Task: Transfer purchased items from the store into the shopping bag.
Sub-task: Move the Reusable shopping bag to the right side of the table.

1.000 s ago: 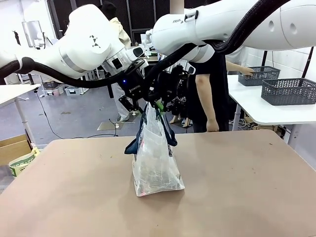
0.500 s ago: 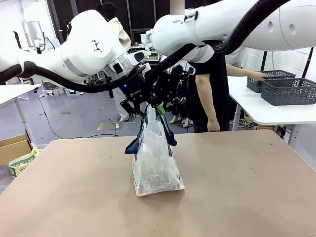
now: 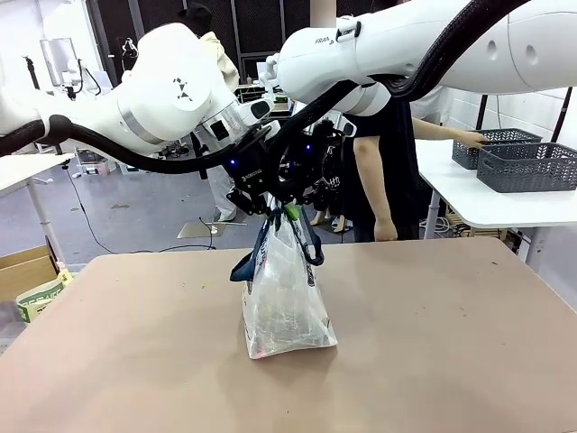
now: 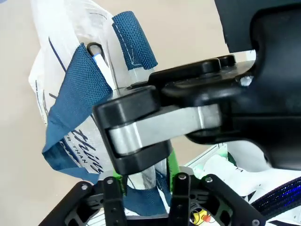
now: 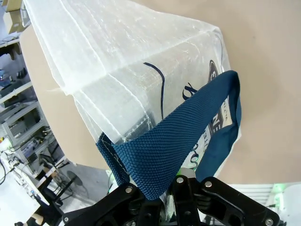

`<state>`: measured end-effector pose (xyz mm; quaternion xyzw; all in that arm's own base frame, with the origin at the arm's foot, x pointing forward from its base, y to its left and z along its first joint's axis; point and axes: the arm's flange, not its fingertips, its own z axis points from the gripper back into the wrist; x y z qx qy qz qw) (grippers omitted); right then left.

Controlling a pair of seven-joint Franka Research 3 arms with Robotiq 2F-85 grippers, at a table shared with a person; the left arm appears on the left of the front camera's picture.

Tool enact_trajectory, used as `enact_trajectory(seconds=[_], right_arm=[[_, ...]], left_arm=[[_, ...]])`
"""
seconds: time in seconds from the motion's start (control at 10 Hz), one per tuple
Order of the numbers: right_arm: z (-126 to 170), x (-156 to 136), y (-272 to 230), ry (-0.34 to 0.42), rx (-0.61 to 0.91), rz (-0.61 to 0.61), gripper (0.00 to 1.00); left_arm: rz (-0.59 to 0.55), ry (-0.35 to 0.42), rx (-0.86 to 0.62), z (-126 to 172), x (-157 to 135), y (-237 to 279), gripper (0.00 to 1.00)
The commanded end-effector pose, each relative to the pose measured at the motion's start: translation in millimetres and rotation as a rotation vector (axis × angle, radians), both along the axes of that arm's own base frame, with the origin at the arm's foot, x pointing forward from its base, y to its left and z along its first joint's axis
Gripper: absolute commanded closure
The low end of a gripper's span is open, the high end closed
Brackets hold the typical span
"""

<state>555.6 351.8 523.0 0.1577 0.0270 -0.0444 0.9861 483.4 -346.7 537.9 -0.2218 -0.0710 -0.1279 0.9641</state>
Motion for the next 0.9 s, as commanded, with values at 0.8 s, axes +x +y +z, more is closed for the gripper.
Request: enact_trajectory(seconds=[0.8], right_arm=[[1.2, 0.8, 1.4, 0.024, 0.039, -0.015, 1.00]], left_arm=[[-0.037, -0.006, 0.111, 1.4, -8.7, 4.5, 1.00]])
